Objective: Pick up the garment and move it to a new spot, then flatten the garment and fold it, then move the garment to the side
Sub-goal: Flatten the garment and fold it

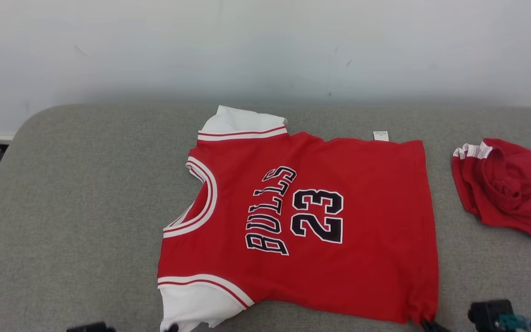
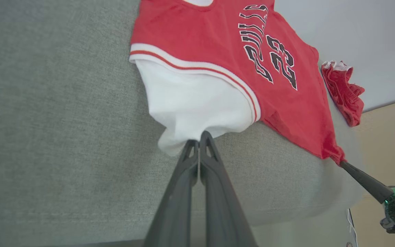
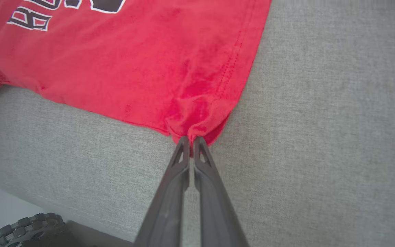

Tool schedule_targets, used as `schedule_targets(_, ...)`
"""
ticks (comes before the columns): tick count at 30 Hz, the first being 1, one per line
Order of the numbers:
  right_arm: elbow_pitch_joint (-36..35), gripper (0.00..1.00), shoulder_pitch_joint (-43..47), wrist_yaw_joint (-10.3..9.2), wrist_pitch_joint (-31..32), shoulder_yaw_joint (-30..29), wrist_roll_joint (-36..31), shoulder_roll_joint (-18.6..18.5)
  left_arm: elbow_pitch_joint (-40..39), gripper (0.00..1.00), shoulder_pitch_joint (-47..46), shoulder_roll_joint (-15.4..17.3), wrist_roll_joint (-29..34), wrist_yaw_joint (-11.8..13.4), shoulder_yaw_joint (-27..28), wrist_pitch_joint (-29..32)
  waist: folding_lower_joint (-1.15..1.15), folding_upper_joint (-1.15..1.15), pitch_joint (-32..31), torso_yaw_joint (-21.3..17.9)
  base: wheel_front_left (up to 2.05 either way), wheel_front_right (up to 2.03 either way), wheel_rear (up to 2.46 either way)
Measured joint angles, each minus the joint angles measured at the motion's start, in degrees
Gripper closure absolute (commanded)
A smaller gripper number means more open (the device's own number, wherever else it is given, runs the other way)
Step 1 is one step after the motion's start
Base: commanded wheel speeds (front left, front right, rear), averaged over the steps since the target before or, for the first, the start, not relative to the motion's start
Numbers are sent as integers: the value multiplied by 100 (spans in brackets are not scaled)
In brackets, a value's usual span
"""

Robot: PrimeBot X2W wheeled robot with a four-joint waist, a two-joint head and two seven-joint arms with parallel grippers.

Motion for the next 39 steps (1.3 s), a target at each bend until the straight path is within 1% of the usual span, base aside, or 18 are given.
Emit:
schedule_targets(5,-112,100,-826,77,376,199,-108,-26,47,100,-940,-65,158,-22,-102,119,1,0,180,-11,0,0,0)
schedule_targets(8,-105,100,-1584,267,839,423,-109,-57,220,100,-1662,-13,290,-272,-297,487,1,0,339,-17,0,0,0)
schedule_targets(11,121,100,-2575,491,1469,725,-120,-56,468,100,-2437,-148,-148,-569,-333,1023,1,1,535,-33,0,0,0)
schedule_targets(12,121,100,-2575,491,1469,725,-120,-56,468,100,-2437,-148,-148,-569,-333,1023,1,1,535,-33,0,0,0)
schedule_targets(14,422,100,-3335,622,1975,849,-82,-5,721,100,-3126,-25,-166,-895,-532,1580,1,1,678,-51,0,0,0)
schedule_targets(18,1254,100,-5043,594,2872,793,55,288,1445,100,-4677,-35,-541,-901,-157,2221,2,1,981,-97,0,0,0)
schedule_targets(20,1490,100,-5870,546,2927,388,44,443,1801,100,-5619,-151,-559,-858,204,2236,3,2,1141,-120,0,0,0)
schedule_targets(22,1500,100,-6622,524,2515,-129,-229,573,1951,100,-6486,-417,-170,-784,827,1768,3,1,1303,-135,0,0,0)
schedule_targets(24,1383,100,-7348,461,1600,-594,-780,626,1996,100,-7275,-643,281,-509,1436,873,2,2,1468,-140,0,0,0)
schedule_targets(26,1444,100,-8176,242,797,-869,-862,649,2093,100,-8050,-705,430,-341,1717,134,2,1,1634,-133,0,0,0)
schedule_targets(27,1490,100,-8573,323,501,-760,-873,612,2033,100,-8324,-670,456,-431,1708,-99,2,1,1717,-125,0,0,0)
schedule_targets(28,1295,100,-8784,527,157,-654,-903,592,1845,100,-8423,-646,552,-564,1656,-388,2,1,1799,-115,0,0,0)
schedule_targets(29,1029,100,-8790,615,-179,-568,-944,654,1614,100,-8370,-564,711,-691,1549,-582,1,0,1884,-103,0,0,0)
schedule_targets(31,758,100,-8484,798,-653,-259,-1117,683,1276,100,-7866,-515,750,-768,1524,-893,-1,0,2051,-82,0,0,0)
schedule_targets(33,871,100,-7862,929,-965,-36,-1158,700,1463,100,-7142,-567,665,-776,1493,-1037,0,0,2208,-63,0,0,0)
schedule_targets(35,1172,100,-6957,965,-1230,136,-1122,664,1763,100,-6249,-615,403,-917,1300,-1061,6,3,2338,-46,0,0,0)
schedule_targets(37,1414,100,-6101,981,-1478,209,-1085,620,1962,100,-5416,-688,399,-962,1146,-1216,6,3,2403,-32,0,0,0)
schedule_targets(39,1634,100,-5678,985,-1679,225,-1046,502,2258,100,-5041,-730,189,-967,1184,-1267,1,2,2385,-27,0,0,0)
